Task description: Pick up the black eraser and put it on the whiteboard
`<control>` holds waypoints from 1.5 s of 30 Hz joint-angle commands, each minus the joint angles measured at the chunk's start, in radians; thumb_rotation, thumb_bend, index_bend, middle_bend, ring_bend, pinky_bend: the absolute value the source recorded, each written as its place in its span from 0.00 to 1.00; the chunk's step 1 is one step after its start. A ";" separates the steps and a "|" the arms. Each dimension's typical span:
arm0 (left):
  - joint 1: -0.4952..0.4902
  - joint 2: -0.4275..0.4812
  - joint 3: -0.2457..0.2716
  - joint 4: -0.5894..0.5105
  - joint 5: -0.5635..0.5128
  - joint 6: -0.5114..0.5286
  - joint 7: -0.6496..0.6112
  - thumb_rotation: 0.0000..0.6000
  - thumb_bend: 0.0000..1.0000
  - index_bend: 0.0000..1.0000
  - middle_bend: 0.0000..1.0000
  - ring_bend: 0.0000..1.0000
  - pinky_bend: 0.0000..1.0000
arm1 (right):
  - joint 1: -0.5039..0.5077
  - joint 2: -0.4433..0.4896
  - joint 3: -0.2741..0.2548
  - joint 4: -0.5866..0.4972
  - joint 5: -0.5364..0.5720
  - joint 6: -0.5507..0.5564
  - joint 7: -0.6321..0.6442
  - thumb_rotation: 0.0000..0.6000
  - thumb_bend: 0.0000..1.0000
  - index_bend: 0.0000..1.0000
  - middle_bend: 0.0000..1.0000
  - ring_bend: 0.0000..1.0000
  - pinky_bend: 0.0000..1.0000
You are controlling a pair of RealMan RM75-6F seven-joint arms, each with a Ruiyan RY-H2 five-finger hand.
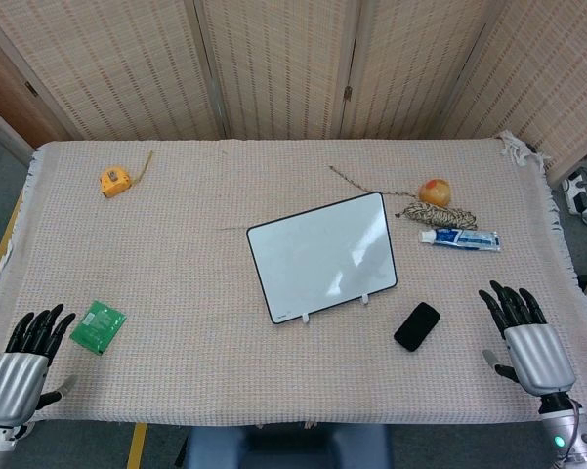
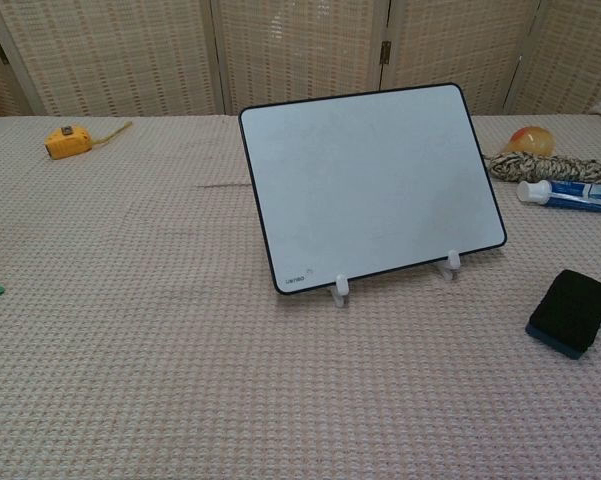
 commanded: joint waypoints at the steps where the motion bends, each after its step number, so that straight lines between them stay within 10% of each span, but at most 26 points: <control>1: 0.000 -0.001 0.001 0.000 0.001 -0.002 0.003 1.00 0.24 0.00 0.01 0.00 0.00 | 0.001 0.001 -0.002 -0.002 0.000 -0.004 0.000 1.00 0.31 0.00 0.00 0.00 0.00; 22: -0.013 0.009 -0.008 0.005 -0.016 -0.023 -0.039 1.00 0.24 0.00 0.01 0.00 0.00 | 0.284 -0.006 0.041 -0.004 0.126 -0.437 -0.296 1.00 0.31 0.15 0.00 0.00 0.00; 45: -0.012 0.005 -0.012 0.007 -0.024 -0.022 -0.032 1.00 0.24 0.00 0.01 0.00 0.00 | 0.364 -0.166 0.001 0.142 0.196 -0.508 -0.325 1.00 0.31 0.26 0.00 0.00 0.00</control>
